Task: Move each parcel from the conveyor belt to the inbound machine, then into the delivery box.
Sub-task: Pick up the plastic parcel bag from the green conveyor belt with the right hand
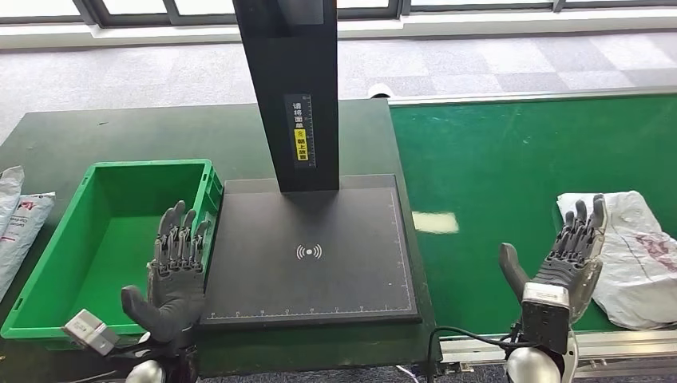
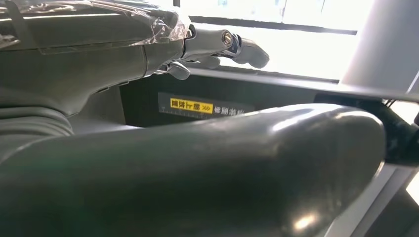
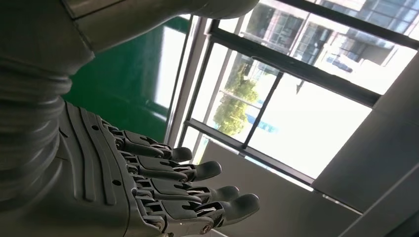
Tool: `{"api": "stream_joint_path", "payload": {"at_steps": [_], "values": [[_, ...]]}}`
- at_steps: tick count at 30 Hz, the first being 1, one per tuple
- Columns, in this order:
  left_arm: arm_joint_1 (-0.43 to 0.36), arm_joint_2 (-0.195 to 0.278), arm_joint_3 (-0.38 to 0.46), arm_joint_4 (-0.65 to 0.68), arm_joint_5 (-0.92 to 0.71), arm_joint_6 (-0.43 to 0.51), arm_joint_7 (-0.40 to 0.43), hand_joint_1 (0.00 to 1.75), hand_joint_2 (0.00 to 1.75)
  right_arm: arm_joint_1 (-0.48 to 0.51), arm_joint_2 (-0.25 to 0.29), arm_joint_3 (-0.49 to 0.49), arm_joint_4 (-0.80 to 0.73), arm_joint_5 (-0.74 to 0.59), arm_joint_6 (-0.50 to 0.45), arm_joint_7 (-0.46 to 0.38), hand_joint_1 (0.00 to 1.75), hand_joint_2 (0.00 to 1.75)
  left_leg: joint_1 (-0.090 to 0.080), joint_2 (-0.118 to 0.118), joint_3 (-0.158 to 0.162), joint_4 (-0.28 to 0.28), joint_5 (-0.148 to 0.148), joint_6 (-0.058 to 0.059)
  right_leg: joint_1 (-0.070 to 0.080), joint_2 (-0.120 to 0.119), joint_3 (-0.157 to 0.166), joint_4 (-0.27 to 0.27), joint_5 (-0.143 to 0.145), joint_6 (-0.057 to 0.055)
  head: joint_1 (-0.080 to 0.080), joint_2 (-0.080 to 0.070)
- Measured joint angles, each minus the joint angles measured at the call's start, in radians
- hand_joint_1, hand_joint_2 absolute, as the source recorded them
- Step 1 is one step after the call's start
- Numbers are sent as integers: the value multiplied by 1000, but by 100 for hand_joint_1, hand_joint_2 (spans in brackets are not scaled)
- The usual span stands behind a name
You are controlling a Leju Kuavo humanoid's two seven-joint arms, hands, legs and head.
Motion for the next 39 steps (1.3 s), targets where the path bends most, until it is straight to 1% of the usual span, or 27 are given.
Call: {"api": "stream_joint_path", "payload": {"at_steps": [1,3,5,7,14,16,18,22,24,26,28,30,39], "values": [[17,-1,6,-21,-6,-2,0,0,0,-1,-12,-3,24,38,-27,17,0,175,0,0,0,0,0,0,0,0,0,0,0,0,0,0],[38,-3,14,-53,-17,-10,0,0,0,-4,-31,-13,62,137,-66,77,0,175,0,0,-1,0,0,0,0,0,-1,0,0,0,0,0],[49,-8,18,-73,-19,-22,0,0,0,-7,-50,-31,89,246,-85,146,0,175,0,-1,-1,0,0,0,0,-1,0,0,0,0,0,0],[56,-11,19,-84,-19,-30,0,0,0,-8,-67,-49,112,319,-97,190,0,175,0,-1,-2,0,0,0,0,-1,0,0,0,0,0,0],[66,-19,29,-103,-19,-38,0,0,0,-10,-98,-80,153,370,-108,217,0,175,0,0,-7,0,-1,0,0,0,0,0,0,0,0,0],[67,-19,31,-105,-19,-46,0,0,0,-11,-106,-87,161,438,-115,250,0,175,0,0,-5,0,0,0,0,0,0,0,0,0,0,0],[67,-19,35,-105,-17,-54,0,0,0,-17,-124,-95,183,535,-121,298,0,175,0,0,-4,0,0,0,0,0,0,0,0,0,0,0],[66,-19,42,-102,-10,-61,0,0,0,-68,-200,-111,298,763,-121,431,0,175,-1,0,-7,0,0,0,-1,0,1,0,0,0,0,0],[66,-18,50,-100,-5,-65,0,0,0,-119,-255,-117,402,836,-114,485,0,175,-1,0,-8,1,-1,1,-1,0,1,0,1,1,0,0],[67,-18,59,-99,-4,-69,0,0,0,-182,-322,-120,541,882,-113,525,0,175,-2,0,-7,1,0,2,-2,0,1,0,2,2,0,0],[68,-18,66,-99,-4,-72,0,0,0,-242,-382,-121,676,909,-118,551,0,175,-2,0,-4,2,1,3,-2,0,0,0,2,3,0,0],[69,-18,71,-99,-4,-74,0,0,0,-284,-426,-121,780,925,-119,567,0,175,-2,-1,-2,3,1,3,-2,-1,0,0,3,4,0,0],[72,-18,86,-98,-6,-75,0,0,0,-387,-527,-121,1064,947,-105,606,0,175,-2,-2,-3,3,2,4,-2,-2,-1,0,3,4,0,0]]}}
